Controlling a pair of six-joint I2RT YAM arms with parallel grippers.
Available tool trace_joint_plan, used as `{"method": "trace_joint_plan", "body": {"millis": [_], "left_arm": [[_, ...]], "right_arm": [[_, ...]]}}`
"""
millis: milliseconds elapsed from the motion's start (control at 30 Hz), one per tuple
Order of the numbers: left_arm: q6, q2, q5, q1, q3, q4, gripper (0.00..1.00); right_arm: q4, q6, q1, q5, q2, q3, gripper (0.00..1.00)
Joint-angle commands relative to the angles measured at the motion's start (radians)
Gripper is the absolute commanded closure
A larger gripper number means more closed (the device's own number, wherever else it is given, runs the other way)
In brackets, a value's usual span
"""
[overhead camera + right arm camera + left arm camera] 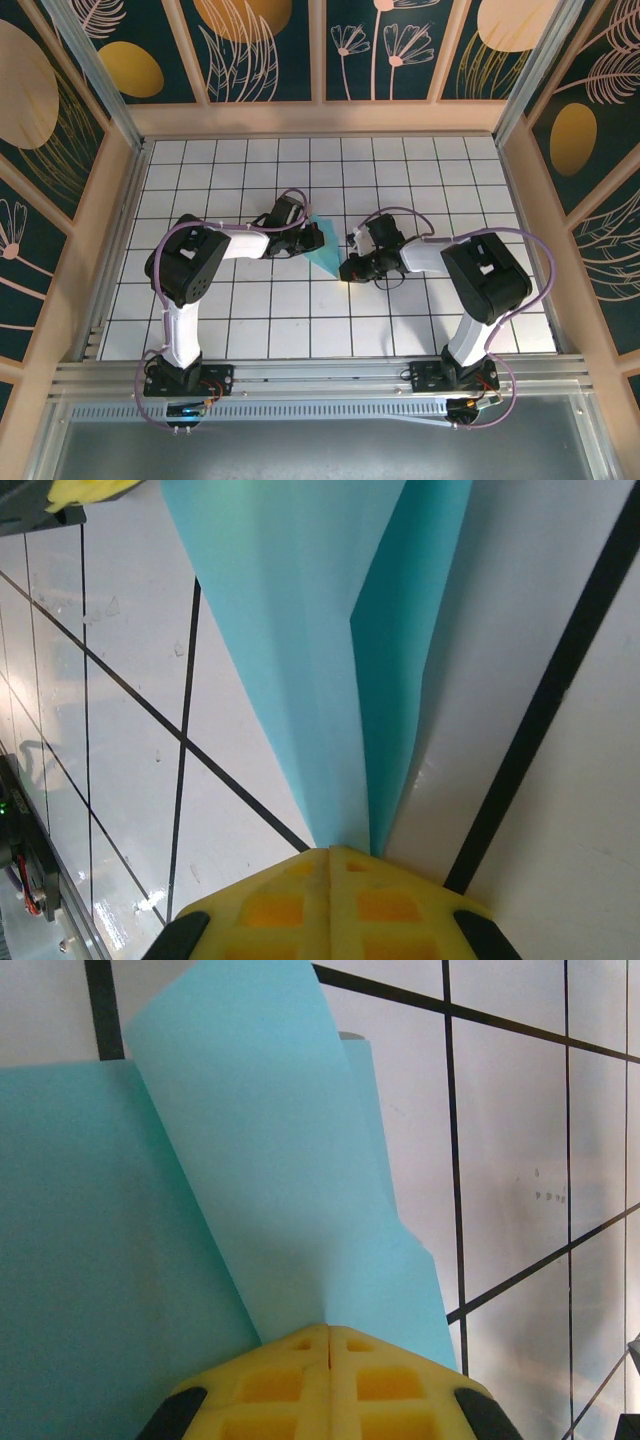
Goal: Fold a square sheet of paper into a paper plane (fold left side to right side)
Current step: Fourth fold the wing at the center of the table.
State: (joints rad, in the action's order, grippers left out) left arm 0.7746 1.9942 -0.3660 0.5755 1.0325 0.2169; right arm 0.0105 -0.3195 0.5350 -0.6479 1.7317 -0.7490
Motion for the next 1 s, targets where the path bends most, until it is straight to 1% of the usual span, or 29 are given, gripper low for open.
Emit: {"method": "trace_joint_plan", "body": {"millis": [0,200,367,500,633,800,967], "left_arm": [[-0.007,0.041,0.067,-0.004,-0.011,-0.082,1.00],[-0.007,0.039,0.067,-0.004,-0.005,-0.083,1.00],[-0.017,0.041,0.068,-0.003,0.007,-0.097,1.00],[-0.019,0.038,0.070,-0.004,0.009,-0.100,1.00],[-0.016,0.038,0.067,-0.004,0.009,-0.097,1.00],[-0.017,0.038,0.067,-0.003,0.011,-0.097,1.00],[-0.014,0.036,0.067,-0.004,0.008,-0.096,1.00]], "right_arm": [[0.110,0.026,0.006,0.021,-0.030,0.030,1.00],[0.164,0.037,0.005,0.031,-0.110,-0.001,1.00],[0.144,0.029,-0.019,-0.036,-0.167,-0.043,1.00],[0.072,-0.004,-0.021,-0.046,-0.117,-0.090,1.00],[-0.020,-0.054,-0.021,-0.004,-0.047,-0.112,1.00],[-0.088,-0.086,-0.019,0.031,0.033,-0.131,1.00],[-0.091,-0.089,-0.020,0.068,0.081,-0.137,1.00]]}}
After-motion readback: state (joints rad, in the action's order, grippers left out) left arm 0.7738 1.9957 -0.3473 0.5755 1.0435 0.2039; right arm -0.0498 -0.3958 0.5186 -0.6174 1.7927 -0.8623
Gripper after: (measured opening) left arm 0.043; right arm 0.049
